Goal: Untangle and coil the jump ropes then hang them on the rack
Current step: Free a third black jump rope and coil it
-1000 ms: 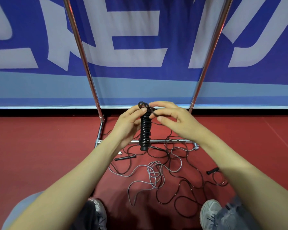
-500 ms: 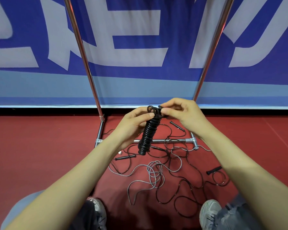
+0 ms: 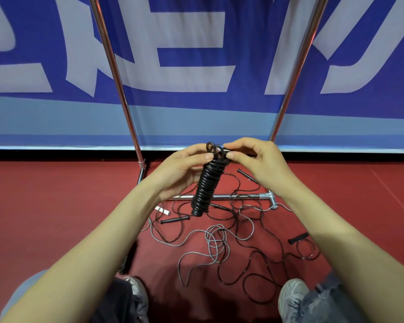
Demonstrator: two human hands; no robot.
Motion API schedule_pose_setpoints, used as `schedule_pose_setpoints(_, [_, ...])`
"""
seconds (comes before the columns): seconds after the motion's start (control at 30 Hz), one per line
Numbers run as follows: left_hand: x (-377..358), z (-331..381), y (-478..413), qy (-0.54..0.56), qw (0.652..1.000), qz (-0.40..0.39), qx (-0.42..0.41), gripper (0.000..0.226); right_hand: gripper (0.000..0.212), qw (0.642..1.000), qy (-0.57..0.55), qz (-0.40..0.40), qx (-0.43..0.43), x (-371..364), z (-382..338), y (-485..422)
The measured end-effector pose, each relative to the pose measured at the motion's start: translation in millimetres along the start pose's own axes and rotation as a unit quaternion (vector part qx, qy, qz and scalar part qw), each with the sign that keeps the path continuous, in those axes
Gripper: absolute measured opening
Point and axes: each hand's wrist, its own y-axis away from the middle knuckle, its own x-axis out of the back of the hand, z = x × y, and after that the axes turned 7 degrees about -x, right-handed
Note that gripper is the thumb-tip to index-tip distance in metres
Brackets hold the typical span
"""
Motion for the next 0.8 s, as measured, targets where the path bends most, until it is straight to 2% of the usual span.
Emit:
schedule_pose_setpoints(0.1, [1, 3, 1, 0.002, 1.000, 0.000, -0.001, 0.031, 0.027, 0.999, 0.019, -0.020, 0.026, 1, -1, 4])
schedule_pose_setpoints(0.17, [0, 0, 1, 0.028, 0.999, 0.029, 0.008, 0.038, 0.024, 0.999, 0.017, -0.027, 0.027, 0, -1, 6])
schedule_pose_setpoints(0.27, [-4, -8, 0, 0.064, 0.996, 0.057, 0.013, 0.027, 0.021, 0.999, 0.038, -0.014, 0.034, -3, 1, 5])
schedule_pose_setpoints(0.37, [-6, -11, 0, 0.027, 0.998, 0.065, 0.000, 0.015, 0.021, 0.999, 0.036, -0.008, 0.024, -4, 2, 5])
schedule_pose_setpoints(0.53, [-6, -11, 2, -0.003, 0.998, 0.063, -0.005, 0.025, 0.020, 0.996, 0.093, 0.006, 0.015, -9, 0, 4])
schedule_pose_setpoints(0.67, [-6, -13, 1, -0.026, 0.998, 0.055, -0.004, 0.026, 0.022, 0.995, 0.099, 0.001, -0.028, -5, -2, 3])
schedule_pose_setpoints(0.8, [-7, -11, 2, -0.085, 0.996, 0.019, -0.015, 0.029, 0.042, 0.994, 0.029, -0.054, -0.091, 5, -2, 0])
